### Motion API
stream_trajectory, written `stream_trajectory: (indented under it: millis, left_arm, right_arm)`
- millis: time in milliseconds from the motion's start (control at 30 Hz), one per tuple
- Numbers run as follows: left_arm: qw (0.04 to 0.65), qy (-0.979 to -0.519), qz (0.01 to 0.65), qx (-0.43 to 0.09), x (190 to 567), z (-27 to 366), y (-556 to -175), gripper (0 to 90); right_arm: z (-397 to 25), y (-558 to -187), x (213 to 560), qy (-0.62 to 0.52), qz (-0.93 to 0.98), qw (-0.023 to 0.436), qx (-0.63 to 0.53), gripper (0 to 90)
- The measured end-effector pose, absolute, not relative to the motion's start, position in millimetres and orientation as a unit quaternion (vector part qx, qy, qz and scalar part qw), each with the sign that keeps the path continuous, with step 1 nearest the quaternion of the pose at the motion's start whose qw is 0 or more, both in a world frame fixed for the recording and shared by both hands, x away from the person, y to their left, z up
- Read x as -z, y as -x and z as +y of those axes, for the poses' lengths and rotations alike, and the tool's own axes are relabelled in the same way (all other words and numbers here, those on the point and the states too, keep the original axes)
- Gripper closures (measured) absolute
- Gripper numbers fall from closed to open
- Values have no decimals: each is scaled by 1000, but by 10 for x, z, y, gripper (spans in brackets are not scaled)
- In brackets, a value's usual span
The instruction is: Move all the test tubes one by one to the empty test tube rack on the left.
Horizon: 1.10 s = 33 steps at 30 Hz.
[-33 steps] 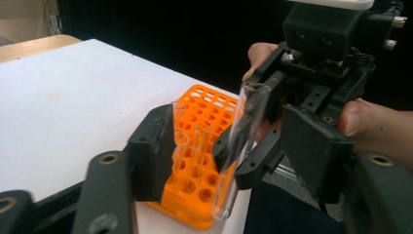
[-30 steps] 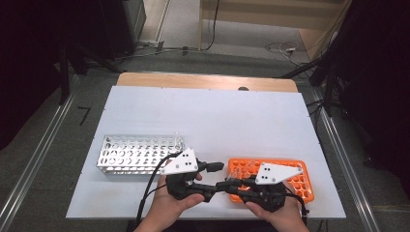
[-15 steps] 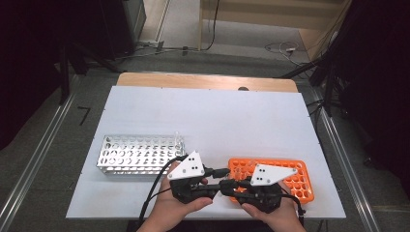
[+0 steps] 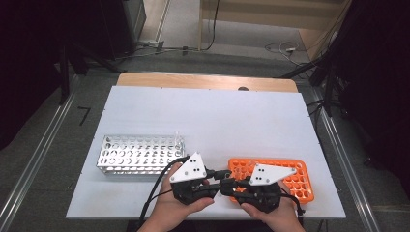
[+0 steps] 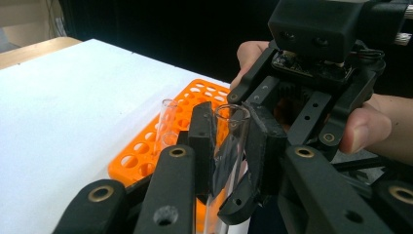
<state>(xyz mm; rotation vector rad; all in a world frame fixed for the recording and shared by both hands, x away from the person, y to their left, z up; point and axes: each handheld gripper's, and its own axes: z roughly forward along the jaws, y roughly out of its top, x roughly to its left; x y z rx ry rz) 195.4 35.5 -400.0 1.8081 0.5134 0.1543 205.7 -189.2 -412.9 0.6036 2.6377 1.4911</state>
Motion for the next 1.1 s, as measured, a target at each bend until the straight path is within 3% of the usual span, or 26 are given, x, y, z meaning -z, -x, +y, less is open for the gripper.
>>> stream_trajectory:
  millis: [200, 400, 600, 867, 1100]
  left_arm:
    - [587, -773, 229, -72, 3994, 379, -2005, 763]
    - [590, -769, 234, -77, 3966, 415, -2070, 764]
    - [591, -766, 240, -83, 3965, 439, -2137, 764]
    - [589, -763, 249, -96, 3937, 509, -2194, 764]
    - [595, -752, 259, -115, 3822, 650, -2337, 764]
  right_arm:
    - [-1879, -2131, 4133, -194, 853, 18, -484, 721]
    - [-1881, -2213, 4097, -191, 855, 29, -481, 562]
    - [-1896, -2276, 4120, -195, 846, 33, -496, 349]
    - [-1955, -2287, 4093, -212, 839, 45, -499, 190]
    - [-2113, -2317, 4052, -228, 829, 60, -507, 123]
